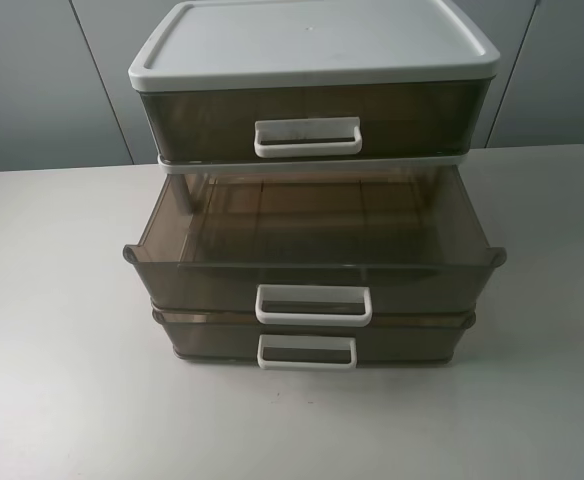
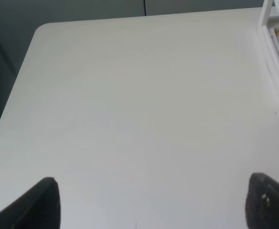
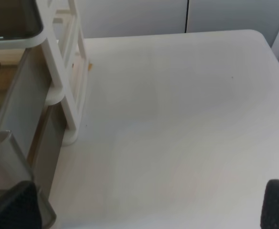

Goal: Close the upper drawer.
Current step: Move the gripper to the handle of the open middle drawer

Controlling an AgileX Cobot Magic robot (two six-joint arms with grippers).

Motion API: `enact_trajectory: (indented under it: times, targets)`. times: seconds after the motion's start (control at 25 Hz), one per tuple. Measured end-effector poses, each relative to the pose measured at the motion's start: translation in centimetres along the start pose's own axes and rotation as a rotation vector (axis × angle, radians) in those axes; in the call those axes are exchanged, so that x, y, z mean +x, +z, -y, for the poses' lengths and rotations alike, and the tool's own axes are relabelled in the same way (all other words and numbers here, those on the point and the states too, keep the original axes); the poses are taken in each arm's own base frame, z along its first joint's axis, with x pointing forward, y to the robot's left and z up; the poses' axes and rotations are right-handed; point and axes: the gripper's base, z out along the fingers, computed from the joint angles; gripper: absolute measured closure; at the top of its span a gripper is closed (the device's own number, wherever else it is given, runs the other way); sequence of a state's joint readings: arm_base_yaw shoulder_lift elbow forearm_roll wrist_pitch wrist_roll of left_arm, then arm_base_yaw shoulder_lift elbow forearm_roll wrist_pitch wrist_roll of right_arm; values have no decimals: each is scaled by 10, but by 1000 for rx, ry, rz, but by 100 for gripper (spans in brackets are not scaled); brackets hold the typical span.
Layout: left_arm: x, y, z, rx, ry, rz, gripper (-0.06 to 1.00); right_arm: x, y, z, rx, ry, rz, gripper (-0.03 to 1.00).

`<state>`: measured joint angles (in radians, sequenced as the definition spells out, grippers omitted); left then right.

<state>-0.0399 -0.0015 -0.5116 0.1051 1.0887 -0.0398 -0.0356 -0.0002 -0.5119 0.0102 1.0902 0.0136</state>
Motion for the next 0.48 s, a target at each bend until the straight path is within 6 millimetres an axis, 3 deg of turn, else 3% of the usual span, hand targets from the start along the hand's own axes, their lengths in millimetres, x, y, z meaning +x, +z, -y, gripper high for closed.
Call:
enact_trajectory:
  times: [0.48]
  targets:
    - [0,0,0,0,0,0,20,0,0,0,0,0,0,27]
